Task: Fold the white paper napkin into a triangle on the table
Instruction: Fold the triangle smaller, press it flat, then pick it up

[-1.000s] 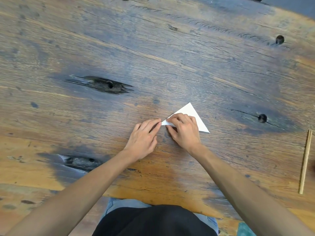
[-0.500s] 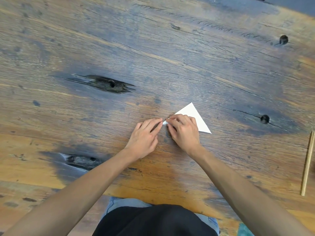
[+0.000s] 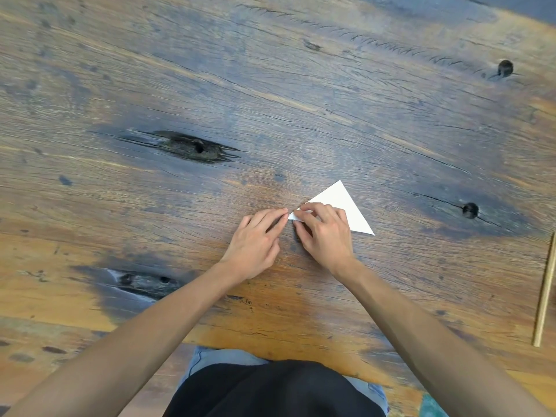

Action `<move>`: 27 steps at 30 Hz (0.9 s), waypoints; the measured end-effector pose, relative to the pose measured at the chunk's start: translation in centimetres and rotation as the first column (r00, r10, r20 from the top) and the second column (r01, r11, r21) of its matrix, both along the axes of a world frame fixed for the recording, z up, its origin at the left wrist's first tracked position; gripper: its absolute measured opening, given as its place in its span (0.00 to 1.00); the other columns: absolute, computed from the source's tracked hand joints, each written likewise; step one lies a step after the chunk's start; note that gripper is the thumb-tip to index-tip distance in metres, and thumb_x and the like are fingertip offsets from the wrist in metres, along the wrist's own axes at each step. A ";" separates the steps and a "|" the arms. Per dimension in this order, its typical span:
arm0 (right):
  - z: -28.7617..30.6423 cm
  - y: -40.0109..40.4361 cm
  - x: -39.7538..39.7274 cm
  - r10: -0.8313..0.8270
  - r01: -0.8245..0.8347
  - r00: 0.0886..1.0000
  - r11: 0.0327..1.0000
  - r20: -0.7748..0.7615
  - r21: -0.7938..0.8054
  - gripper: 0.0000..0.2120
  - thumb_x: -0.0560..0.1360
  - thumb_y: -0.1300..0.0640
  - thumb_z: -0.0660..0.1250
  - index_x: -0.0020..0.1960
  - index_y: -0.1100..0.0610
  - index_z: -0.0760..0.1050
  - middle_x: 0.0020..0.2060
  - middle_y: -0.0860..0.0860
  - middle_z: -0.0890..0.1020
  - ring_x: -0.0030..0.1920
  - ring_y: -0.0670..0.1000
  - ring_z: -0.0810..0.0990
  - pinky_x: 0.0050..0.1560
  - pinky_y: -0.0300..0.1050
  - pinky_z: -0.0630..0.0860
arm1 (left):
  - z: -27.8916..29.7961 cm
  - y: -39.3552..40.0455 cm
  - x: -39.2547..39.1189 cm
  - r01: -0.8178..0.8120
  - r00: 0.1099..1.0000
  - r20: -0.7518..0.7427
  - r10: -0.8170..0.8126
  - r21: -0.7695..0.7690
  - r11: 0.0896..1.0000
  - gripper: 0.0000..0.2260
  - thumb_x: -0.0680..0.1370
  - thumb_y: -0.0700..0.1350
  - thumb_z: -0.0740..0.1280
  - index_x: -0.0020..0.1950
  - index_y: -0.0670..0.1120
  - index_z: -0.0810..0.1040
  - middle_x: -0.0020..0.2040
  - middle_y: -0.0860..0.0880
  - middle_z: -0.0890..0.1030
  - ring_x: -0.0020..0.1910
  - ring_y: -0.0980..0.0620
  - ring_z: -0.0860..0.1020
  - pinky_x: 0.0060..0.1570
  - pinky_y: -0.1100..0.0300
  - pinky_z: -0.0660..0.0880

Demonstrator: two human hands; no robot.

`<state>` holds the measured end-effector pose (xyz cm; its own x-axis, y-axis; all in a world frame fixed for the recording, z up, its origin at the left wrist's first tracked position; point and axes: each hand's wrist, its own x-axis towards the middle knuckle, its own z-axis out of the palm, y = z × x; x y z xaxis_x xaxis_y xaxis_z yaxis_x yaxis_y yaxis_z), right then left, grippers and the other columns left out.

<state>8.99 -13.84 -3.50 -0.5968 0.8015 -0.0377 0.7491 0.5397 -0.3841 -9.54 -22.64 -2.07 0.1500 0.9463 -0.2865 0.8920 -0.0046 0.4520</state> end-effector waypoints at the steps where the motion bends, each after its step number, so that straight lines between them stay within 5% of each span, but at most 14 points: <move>1: -0.1 -0.1 0.0 0.002 -0.002 1.000 1.000 0.001 -0.002 0.10 0.77 0.52 0.73 0.56 0.53 0.85 0.55 0.49 0.84 0.51 0.54 0.83 0.53 0.53 0.73 | 0.0 0.0 0.0 -0.016 1.000 0.013 0.016 -0.004 1.000 0.23 0.79 0.45 0.63 0.75 0.44 0.71 0.75 0.49 0.72 0.72 0.49 0.70 0.66 0.50 0.70; 10: -0.1 -0.4 0.5 0.008 -0.008 1.000 1.000 0.007 -0.029 0.17 0.77 0.51 0.72 0.65 0.53 0.81 0.61 0.50 0.81 0.57 0.54 0.80 0.56 0.52 0.72 | -0.2 0.1 -0.1 0.030 0.999 -0.027 -0.030 0.005 1.000 0.26 0.80 0.48 0.61 0.78 0.50 0.65 0.77 0.49 0.68 0.69 0.48 0.70 0.61 0.51 0.70; 18: 0.4 -0.1 1.9 -0.010 0.018 0.995 0.997 0.096 -0.080 0.26 0.81 0.49 0.66 0.77 0.55 0.70 0.79 0.52 0.69 0.78 0.53 0.67 0.73 0.52 0.65 | -0.5 0.5 0.1 0.124 0.985 -0.123 -0.123 -0.002 0.992 0.26 0.81 0.53 0.59 0.78 0.49 0.65 0.79 0.49 0.66 0.69 0.46 0.68 0.60 0.48 0.71; 27: 0.3 0.4 2.8 -0.011 0.024 0.992 0.995 0.127 -0.101 0.28 0.81 0.50 0.65 0.79 0.56 0.67 0.80 0.53 0.67 0.79 0.54 0.66 0.75 0.55 0.65 | -0.1 1.0 0.1 0.141 0.980 -0.137 -0.146 -0.046 0.989 0.26 0.81 0.54 0.57 0.79 0.47 0.64 0.78 0.51 0.67 0.68 0.46 0.69 0.59 0.48 0.72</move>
